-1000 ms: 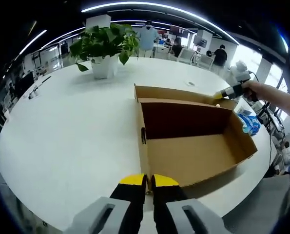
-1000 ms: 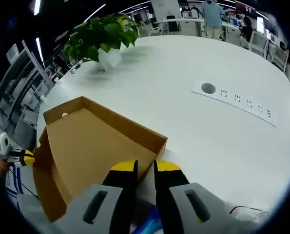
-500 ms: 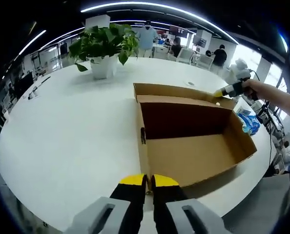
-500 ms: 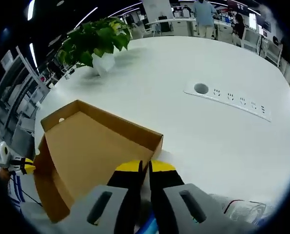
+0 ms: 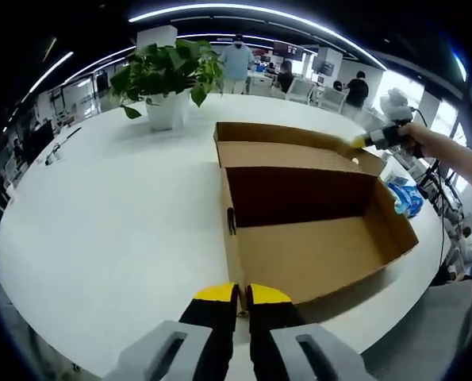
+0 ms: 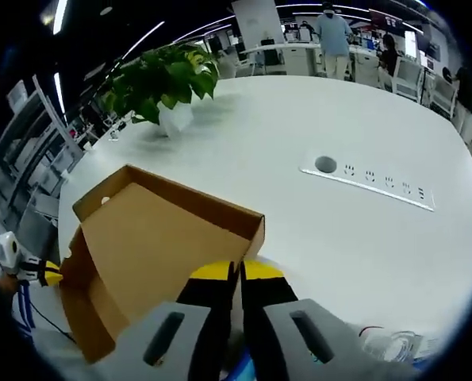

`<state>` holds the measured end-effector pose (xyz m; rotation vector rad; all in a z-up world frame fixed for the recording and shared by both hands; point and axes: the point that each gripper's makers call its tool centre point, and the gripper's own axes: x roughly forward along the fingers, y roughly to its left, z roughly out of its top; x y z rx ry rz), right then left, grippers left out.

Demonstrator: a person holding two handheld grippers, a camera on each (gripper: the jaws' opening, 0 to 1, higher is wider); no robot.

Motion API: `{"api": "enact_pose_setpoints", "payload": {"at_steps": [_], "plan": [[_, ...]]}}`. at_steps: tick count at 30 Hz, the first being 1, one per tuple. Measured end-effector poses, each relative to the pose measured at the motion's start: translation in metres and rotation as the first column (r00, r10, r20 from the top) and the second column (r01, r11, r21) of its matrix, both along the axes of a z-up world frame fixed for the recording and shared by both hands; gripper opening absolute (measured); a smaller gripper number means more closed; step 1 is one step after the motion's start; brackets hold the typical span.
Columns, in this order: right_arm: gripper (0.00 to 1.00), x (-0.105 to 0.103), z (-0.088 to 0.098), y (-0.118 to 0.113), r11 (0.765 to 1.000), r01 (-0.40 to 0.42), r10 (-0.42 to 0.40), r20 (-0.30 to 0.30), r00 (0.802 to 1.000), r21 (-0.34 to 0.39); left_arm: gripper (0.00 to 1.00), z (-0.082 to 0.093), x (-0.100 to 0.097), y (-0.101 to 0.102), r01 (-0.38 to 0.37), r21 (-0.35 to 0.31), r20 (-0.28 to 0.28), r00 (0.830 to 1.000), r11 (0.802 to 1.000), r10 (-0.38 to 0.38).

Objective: Operate the shoe box by opening the lid, removing the specified soft item, and placing it in the target area until the item is outside and the box remains undamaged.

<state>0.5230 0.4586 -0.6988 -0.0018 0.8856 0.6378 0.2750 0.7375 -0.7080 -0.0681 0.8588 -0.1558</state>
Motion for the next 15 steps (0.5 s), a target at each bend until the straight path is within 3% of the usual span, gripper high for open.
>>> {"api": "enact_pose_setpoints", "payload": {"at_steps": [15], "plan": [[0.00, -0.004, 0.030, 0.001, 0.999, -0.004, 0.001, 0.068, 0.998, 0.041, 0.04, 0.000, -0.001, -0.001, 0.007, 0.006, -0.001, 1.000, 1.000, -0.007]]}}
